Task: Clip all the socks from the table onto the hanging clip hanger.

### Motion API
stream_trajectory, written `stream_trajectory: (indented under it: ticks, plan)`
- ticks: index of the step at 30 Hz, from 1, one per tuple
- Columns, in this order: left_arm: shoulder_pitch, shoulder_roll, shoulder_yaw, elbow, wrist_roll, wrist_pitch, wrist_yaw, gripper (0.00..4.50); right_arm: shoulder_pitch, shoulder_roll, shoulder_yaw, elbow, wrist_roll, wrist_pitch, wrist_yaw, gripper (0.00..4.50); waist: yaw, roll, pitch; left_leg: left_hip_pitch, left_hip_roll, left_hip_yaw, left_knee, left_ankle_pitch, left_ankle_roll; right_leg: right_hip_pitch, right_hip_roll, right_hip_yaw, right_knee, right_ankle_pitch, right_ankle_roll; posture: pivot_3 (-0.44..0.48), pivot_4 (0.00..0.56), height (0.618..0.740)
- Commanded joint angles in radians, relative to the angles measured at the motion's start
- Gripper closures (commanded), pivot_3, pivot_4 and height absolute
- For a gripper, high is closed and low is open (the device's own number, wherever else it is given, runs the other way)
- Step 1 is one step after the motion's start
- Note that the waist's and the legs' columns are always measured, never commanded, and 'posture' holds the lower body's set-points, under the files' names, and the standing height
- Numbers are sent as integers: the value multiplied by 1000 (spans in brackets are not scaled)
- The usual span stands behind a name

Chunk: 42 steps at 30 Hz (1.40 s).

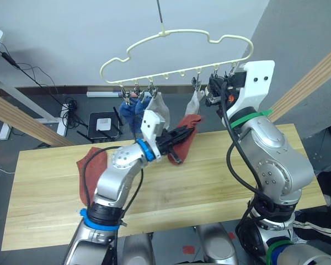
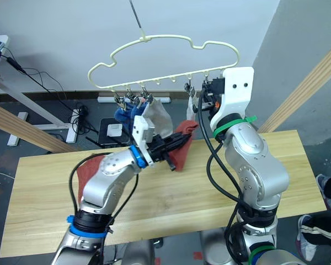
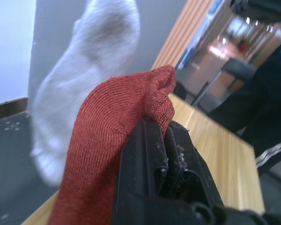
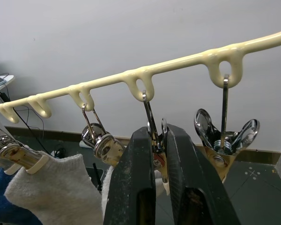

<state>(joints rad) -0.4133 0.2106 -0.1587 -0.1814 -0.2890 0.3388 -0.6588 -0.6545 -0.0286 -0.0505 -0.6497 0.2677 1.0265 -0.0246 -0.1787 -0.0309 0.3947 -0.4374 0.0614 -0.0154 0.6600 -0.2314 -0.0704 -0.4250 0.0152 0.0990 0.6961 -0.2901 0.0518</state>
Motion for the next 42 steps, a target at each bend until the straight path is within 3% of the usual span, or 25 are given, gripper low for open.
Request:
stream_trajectory:
  ticks: [1,6,13,42]
  plan:
    - [-4,-42,-13,-4,17,-16,59,4500,-16,4,-3,-38,8,-9,-5,4464,-3,0,0,0,0,0,0,0,0,0,0,0,0,0,0,-329,357,730]
    - [-37,-113,11,47,22,-25,136,4500,-16,7,-1,-40,7,-4,-7,4464,-11,0,0,0,-1,-1,1,0,0,0,0,0,1,0,0,-334,357,730]
    - [-39,-157,14,39,-5,-51,135,4500,-11,12,1,-45,6,4,-11,4464,-16,0,0,0,0,-1,0,0,0,0,0,0,0,0,0,-337,357,730]
    - [-83,-200,44,70,-39,-104,130,4500,4,43,1,-59,4,45,-22,4464,-16,0,0,0,-1,-1,1,0,0,1,0,0,0,0,0,-339,353,730]
